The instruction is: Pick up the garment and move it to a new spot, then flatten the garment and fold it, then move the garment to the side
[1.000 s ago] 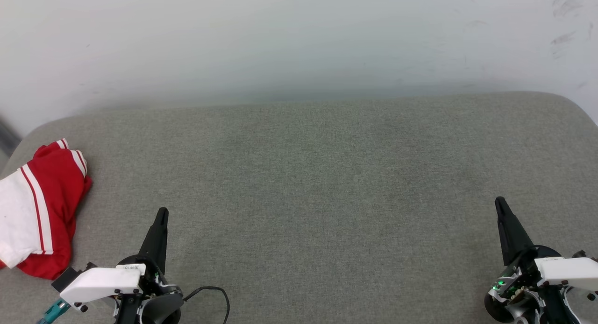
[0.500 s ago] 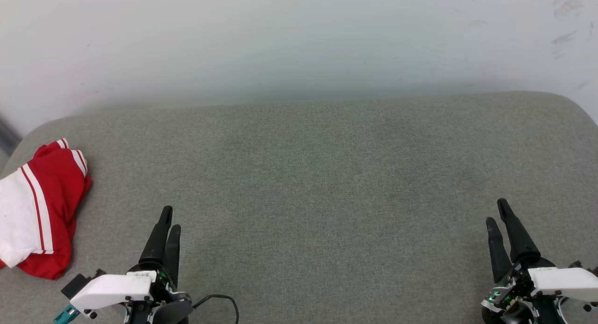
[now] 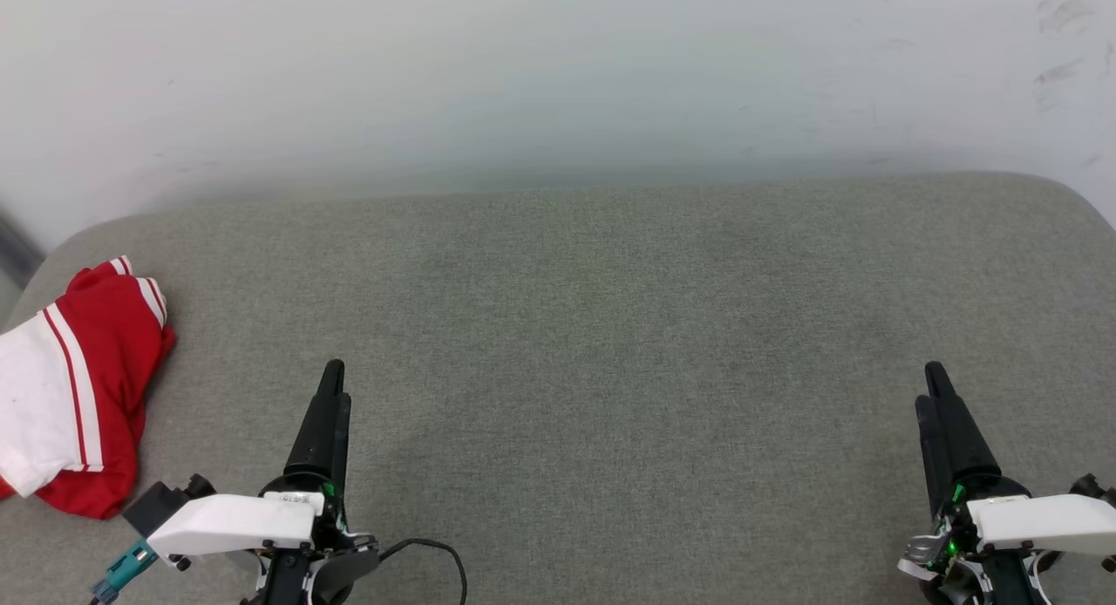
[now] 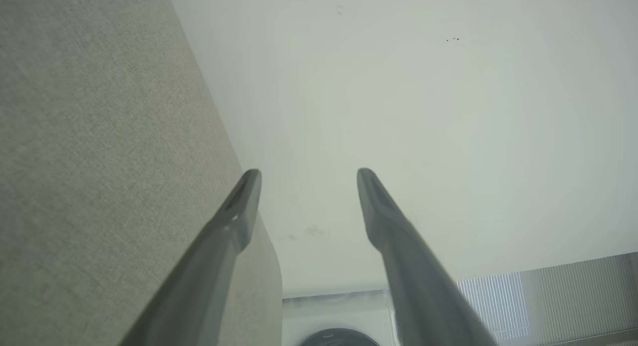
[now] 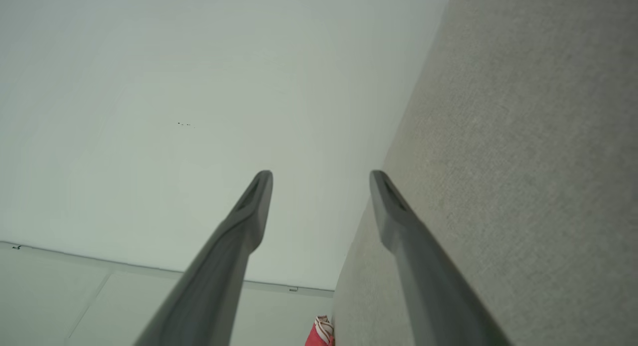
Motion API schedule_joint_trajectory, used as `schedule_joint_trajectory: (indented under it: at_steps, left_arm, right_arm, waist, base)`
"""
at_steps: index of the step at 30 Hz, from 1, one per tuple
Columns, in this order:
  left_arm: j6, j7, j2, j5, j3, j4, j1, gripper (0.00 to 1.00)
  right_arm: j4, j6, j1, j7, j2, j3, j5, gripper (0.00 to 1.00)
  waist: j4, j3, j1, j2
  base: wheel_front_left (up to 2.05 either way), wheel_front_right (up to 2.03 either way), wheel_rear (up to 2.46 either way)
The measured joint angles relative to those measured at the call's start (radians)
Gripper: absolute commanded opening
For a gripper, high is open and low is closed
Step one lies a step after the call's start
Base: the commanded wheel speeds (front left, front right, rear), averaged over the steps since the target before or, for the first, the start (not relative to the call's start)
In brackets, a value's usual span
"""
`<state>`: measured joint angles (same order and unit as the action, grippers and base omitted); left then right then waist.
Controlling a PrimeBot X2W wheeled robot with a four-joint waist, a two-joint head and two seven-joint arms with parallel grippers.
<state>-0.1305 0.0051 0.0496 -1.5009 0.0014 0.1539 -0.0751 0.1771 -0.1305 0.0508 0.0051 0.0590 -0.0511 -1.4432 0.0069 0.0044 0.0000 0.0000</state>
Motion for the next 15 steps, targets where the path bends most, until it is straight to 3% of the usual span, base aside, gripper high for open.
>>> schedule_joint_trajectory:
  at_steps: [15]
  left_arm:
    - [0.0,-0.053,0.033,0.308,-0.062,-0.032,-0.001,1.0]
  right_arm:
    - [-0.038,0.0,-0.012,-0.053,-0.004,0.006,0.344,1.0]
  waist:
    - [0.001,0.0,0.0,0.0]
  base:
    - [0.0,0.0,0.0]
